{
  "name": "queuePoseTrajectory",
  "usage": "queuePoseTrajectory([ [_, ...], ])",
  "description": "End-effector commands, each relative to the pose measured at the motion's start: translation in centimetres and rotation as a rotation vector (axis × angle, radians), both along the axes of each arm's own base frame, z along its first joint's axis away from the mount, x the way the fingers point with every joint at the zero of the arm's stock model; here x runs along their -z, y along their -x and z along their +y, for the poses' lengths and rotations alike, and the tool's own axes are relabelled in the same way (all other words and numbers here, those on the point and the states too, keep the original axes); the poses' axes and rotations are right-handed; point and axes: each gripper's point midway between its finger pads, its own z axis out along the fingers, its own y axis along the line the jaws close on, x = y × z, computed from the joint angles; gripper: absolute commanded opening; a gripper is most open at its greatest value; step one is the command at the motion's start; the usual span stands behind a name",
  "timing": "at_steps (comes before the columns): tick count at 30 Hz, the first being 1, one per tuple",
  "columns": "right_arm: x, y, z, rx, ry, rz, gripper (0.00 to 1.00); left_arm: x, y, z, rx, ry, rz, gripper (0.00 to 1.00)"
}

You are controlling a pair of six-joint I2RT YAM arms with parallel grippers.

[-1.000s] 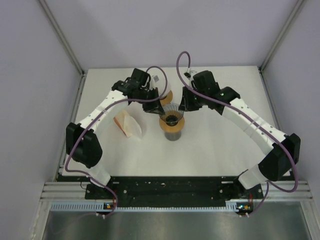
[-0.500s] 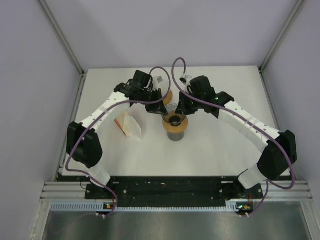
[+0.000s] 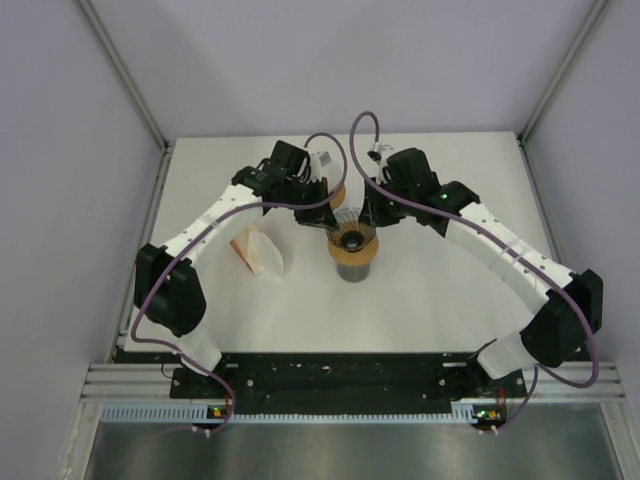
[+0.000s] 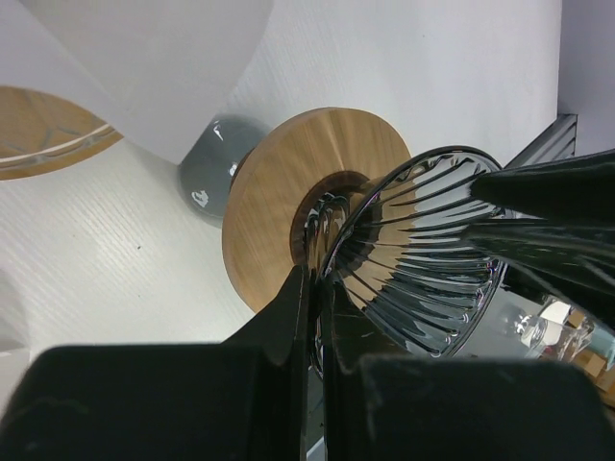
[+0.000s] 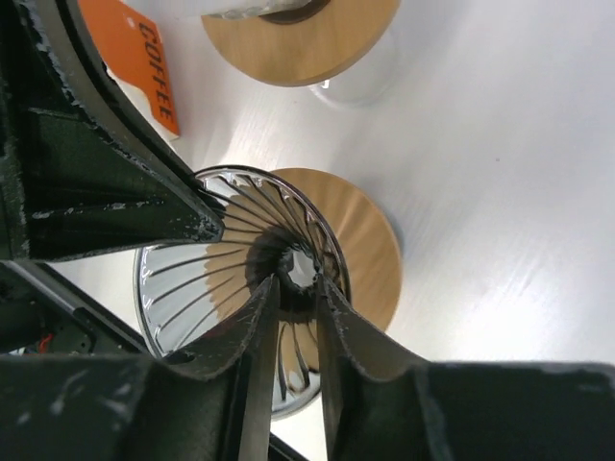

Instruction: Place the coffee filter in the dripper

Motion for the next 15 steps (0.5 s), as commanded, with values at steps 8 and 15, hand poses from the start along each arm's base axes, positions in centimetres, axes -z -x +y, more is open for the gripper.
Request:
queuePoseTrajectory([
  [8, -5.3, 0.4, -4.2, 0.146, 0.039, -0.150, 0.49, 1.1, -1.4, 2.0, -0.040, -0.126, -0.064, 0.00],
  [15, -1.9, 0.7, -2.2, 0.082, 0.021, -0.054, 0.47, 1.1, -1.3, 1.9, -0.039, -0.129, -0.075, 0.00],
])
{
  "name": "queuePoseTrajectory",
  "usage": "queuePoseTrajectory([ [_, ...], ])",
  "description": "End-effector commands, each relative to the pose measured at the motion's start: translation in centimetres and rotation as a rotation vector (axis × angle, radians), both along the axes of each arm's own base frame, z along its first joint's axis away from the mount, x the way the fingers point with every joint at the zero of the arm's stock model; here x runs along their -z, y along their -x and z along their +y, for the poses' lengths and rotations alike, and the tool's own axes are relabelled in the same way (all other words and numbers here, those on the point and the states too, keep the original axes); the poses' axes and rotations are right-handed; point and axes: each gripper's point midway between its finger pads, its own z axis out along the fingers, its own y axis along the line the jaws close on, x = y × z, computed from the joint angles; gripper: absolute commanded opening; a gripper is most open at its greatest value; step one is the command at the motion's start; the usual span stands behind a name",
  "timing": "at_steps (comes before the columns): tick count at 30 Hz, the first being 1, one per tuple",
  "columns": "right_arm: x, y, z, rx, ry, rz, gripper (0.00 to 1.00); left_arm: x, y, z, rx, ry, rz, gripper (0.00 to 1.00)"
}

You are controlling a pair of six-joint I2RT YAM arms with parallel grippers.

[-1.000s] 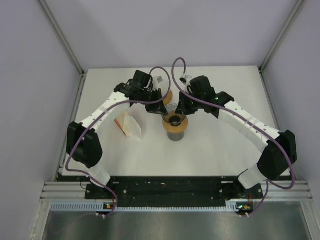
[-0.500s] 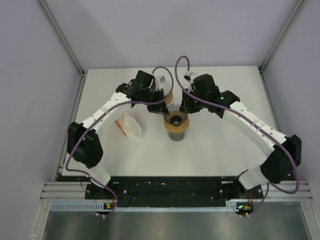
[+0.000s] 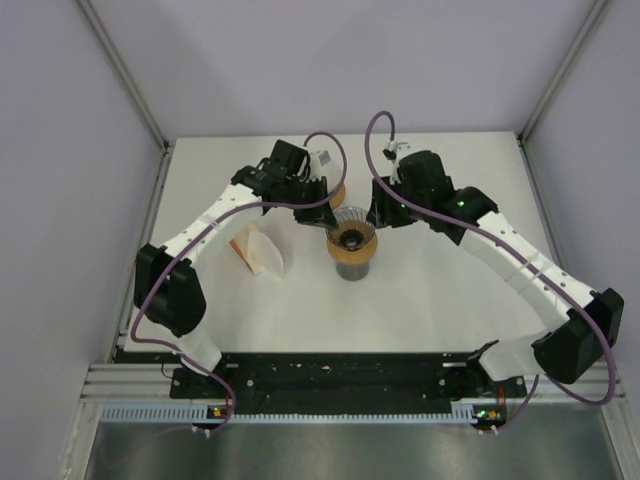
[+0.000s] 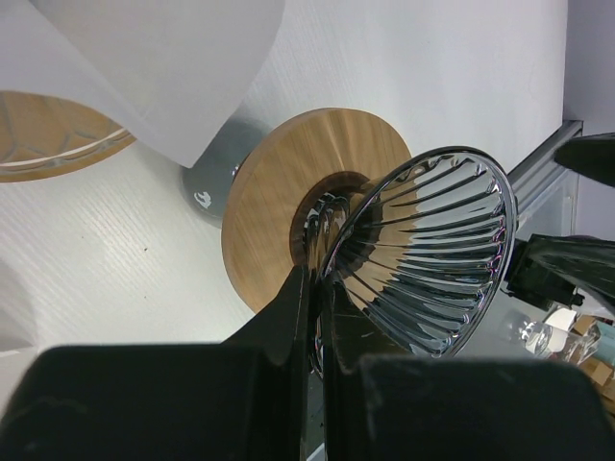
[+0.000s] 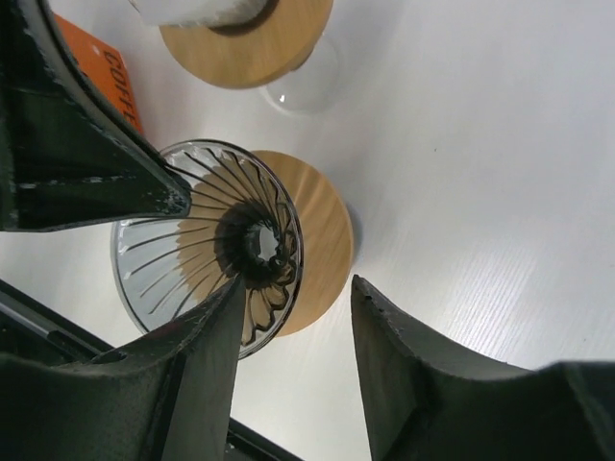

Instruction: Place the coffee filter in the dripper

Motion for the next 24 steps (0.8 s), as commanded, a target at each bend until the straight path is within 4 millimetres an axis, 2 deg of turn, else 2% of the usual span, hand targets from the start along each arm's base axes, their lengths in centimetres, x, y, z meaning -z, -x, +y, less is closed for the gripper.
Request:
queuePoseTrajectory([
  [1, 2.2, 0.2, 1.6, -0.035, -0.024, 0.073, 0.44, 1.1, -1.0, 1.7, -0.028, -0.118, -0.065, 0.00],
  [5, 3.8, 0.2, 2.2, -0.046, -0.032, 0.104, 0.23, 1.3, -0.9, 1.2, -0.025, -0.117, -0.088, 0.00],
  [11, 6.3, 0.6, 2.1, -0.045, -0.013, 0.146, 0.01, 3.0, -0.7, 1.4, -0.019, -0.141, -0.084, 0.00],
  [18, 8.4, 0.7, 1.8, -0.045, 0.027, 0.186, 0.00, 8.2, 1.3, 1.1, 0.028, -0.158, 0.114, 0.00],
  [24, 11.0, 1.7, 1.3, -0.039, 0.033, 0.294, 0.00, 10.4, 1.9, 0.8, 0.040, -0.156, 0.217, 0.00],
])
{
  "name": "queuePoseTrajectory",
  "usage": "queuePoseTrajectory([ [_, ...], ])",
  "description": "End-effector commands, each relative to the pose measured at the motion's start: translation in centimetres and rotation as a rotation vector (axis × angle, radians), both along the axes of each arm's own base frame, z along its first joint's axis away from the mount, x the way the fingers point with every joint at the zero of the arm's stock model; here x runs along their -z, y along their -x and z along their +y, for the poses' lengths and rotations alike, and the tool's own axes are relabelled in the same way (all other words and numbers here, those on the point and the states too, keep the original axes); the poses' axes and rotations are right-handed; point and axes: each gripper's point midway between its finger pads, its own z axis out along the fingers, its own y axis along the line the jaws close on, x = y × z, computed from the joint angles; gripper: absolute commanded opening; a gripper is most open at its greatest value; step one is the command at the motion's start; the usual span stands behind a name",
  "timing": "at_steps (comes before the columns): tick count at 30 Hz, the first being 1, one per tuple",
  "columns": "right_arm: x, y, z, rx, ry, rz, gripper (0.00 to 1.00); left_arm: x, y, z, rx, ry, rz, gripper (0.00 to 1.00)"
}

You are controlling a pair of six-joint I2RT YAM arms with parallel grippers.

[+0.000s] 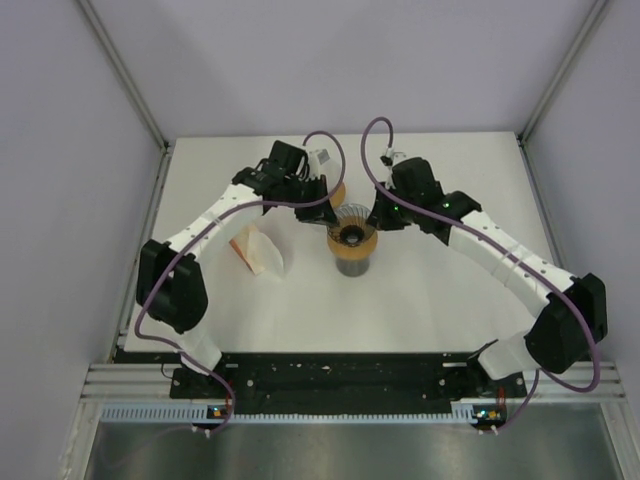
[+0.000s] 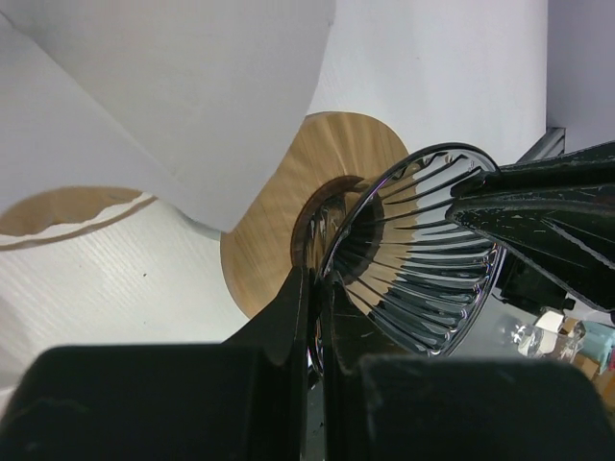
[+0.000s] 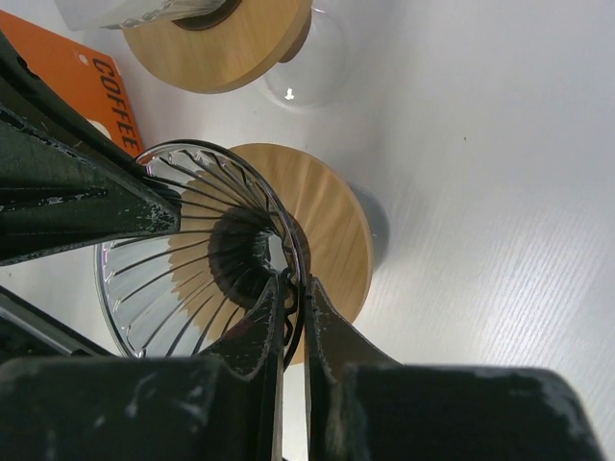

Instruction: Place the coffee filter in the dripper

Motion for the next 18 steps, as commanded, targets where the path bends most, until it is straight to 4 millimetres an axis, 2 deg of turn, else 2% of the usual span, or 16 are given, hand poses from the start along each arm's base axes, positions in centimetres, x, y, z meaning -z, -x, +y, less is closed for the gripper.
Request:
queuePoseTrajectory([
  [1, 6.3, 2.5, -0.7, -0.064, 0.084, 0.191, 0.00, 9.3, 2.8, 1.5, 0.034, -0.196, 0.216, 0.00],
  [4, 7.2, 2.4, -1.7, -0.040, 0.128, 0.177, 0.00, 9.7, 2.6, 2.0, 0.032, -0.224, 0.183, 0.00],
  [7, 7.3, 2.2, -1.7, -0.059, 0.123, 0.132, 0.00, 10.1, 2.2, 2.9, 0.035, -0.287, 0.070, 0.00],
  [9, 8.3, 2.2, -2.0, -0.054, 0.141, 0.149, 0.00, 10.7, 2.1, 3.4, 0.037, -0.307, 0.040, 0.00],
  [13, 9.8, 2.6, -1.5, -0.072, 0.145, 0.206, 0.00, 12.8, 3.7, 3.1, 0.068, -0.300, 0.169, 0.00],
  [18, 11.1, 3.0, -2.5, -0.041, 0.164, 0.239, 0.00, 13.9, 3.8, 3.0, 0.082, -0.310, 0.213, 0.00],
])
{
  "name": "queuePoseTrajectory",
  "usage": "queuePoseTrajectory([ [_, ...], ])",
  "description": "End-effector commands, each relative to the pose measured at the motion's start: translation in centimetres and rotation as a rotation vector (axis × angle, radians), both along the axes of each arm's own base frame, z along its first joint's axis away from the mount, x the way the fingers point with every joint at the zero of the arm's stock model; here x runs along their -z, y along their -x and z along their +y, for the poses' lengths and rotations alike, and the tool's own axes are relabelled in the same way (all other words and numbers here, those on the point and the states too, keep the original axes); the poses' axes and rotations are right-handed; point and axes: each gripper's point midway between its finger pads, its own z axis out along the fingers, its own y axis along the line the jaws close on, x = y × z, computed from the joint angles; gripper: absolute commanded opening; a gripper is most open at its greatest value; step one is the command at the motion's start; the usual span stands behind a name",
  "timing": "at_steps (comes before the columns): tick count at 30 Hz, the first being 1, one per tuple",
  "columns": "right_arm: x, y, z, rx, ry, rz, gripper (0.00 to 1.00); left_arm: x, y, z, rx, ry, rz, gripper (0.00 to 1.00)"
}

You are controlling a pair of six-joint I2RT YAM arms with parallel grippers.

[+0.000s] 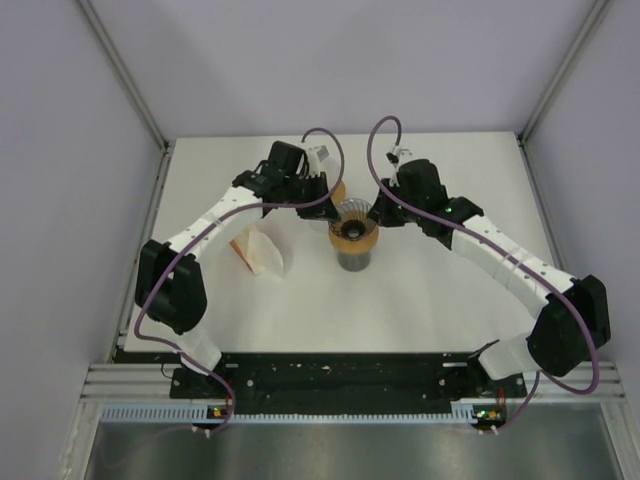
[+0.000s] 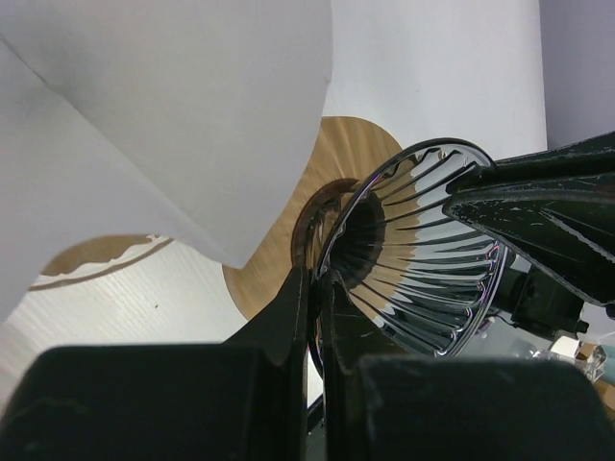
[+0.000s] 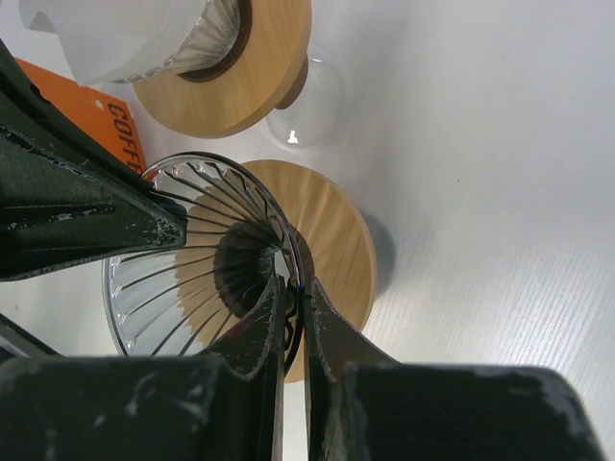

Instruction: Place the coffee filter in the dripper

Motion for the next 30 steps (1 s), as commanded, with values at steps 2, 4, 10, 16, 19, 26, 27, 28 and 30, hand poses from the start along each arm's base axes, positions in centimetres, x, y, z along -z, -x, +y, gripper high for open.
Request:
queuePoseTrajectory([
  [2, 10.9, 4.9, -2.6, -0.067, 0.222, 0.303, 0.00, 13.3, 4.9, 3.0, 0.095, -0.317, 0.268, 0.00],
  [4, 11.6, 5.0, -2.7, -0.073, 0.232, 0.315, 0.00, 13.6, 5.0, 3.1, 0.096, -0.325, 0.273, 0.00],
  [10, 11.9, 5.2, -2.1, -0.091, 0.202, 0.339, 0.00, 10.7, 3.8, 2.3, 0.125, -0.282, 0.202, 0.00],
  [16, 6.9, 3.6, -1.4, -0.088, 0.173, 0.256, 0.00, 4.5, 2.5, 0.0, 0.170, -0.160, 0.118, 0.00],
  [19, 4.4, 3.3, -1.0, -0.096, 0.140, 0.218, 0.03, 4.5, 3.1, -0.1, 0.161, -0.147, 0.159, 0.00],
  [26, 2.1, 2.7, 0.1, -0.123, 0.087, 0.175, 0.25, 3.6, 3.3, -0.9, 0.156, -0.107, 0.169, 0.00],
  [27, 1.6, 2.6, 0.3, -0.128, 0.074, 0.165, 0.26, 3.1, 3.0, -0.9, 0.153, -0.101, 0.157, 0.02],
  [28, 1.2, 2.4, 0.4, -0.128, 0.067, 0.155, 0.26, 2.6, 2.8, -1.0, 0.152, -0.092, 0.145, 0.06],
  [30, 0.5, 2.0, 0.4, -0.121, 0.071, 0.133, 0.26, 1.4, 2.6, -1.2, 0.153, -0.075, 0.112, 0.13],
])
